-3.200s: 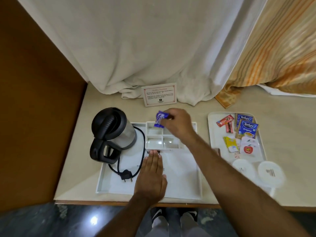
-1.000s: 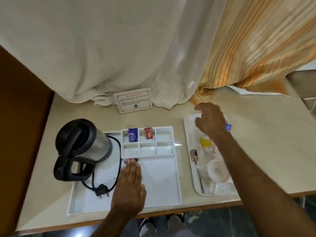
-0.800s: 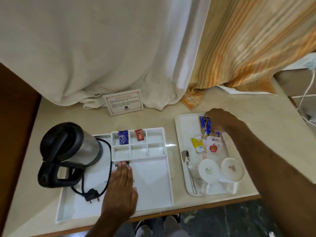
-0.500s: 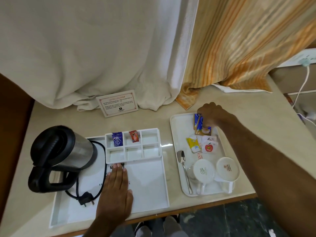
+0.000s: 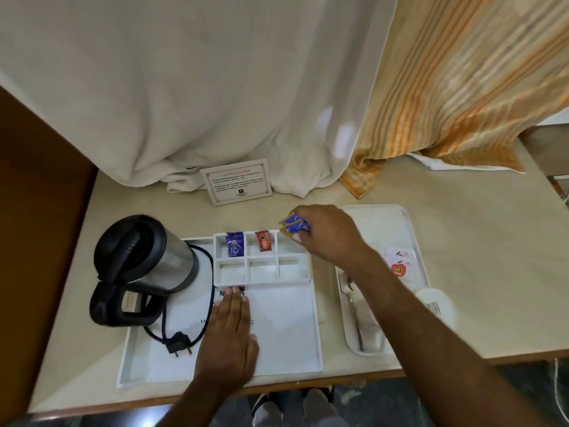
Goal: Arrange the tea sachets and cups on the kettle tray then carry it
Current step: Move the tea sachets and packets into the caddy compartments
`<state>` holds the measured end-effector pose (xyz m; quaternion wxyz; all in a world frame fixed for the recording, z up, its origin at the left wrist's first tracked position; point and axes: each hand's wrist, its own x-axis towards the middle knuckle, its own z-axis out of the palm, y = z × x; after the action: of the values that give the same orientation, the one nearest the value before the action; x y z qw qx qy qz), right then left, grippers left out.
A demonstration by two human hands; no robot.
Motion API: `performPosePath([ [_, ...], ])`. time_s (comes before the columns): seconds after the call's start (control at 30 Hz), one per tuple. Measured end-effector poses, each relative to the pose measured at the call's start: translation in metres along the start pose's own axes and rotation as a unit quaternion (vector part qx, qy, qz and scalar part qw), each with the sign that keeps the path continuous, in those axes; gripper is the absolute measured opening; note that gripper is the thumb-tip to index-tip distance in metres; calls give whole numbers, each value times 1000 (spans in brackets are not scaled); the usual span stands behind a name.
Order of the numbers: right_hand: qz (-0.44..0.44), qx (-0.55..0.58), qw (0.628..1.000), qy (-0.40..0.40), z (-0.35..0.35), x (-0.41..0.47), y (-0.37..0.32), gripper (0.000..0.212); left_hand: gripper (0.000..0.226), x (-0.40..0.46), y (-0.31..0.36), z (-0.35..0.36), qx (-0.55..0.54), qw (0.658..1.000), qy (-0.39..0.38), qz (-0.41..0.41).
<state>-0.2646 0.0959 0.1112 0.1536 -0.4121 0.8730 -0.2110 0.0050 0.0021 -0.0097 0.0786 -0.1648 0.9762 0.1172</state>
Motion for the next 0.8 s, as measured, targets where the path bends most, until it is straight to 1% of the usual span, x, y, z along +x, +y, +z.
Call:
performPosePath([
  [0.07,0,-62,998,-21,17,0,-4,30,71,0,0,0,-7,1000,-3,1],
  [0.17,-6,-147,988,-43,31,1,-10,26,71,1,1,0,-7,1000,-3,1],
  [0.23,-11,-172,984,-45,33,3,-15,25,72,0,1,0,-9,1000,-1,1],
  [0.33,0,-184,982,-47,34,6,-21,30,72,-1,2,-1,-8,1000,-1,-1],
  [0.6,62,-186,979,-54,31,11,-29,29,74,-1,4,-4,-4,1000,-5,-10],
  [0.73,53,-205,975,-66,35,16,-35,26,75,0,4,-4,-3,1000,-11,-11],
  [0.8,31,-220,974,-50,39,18,-35,28,75,-1,3,-3,-3,1000,-12,-12],
])
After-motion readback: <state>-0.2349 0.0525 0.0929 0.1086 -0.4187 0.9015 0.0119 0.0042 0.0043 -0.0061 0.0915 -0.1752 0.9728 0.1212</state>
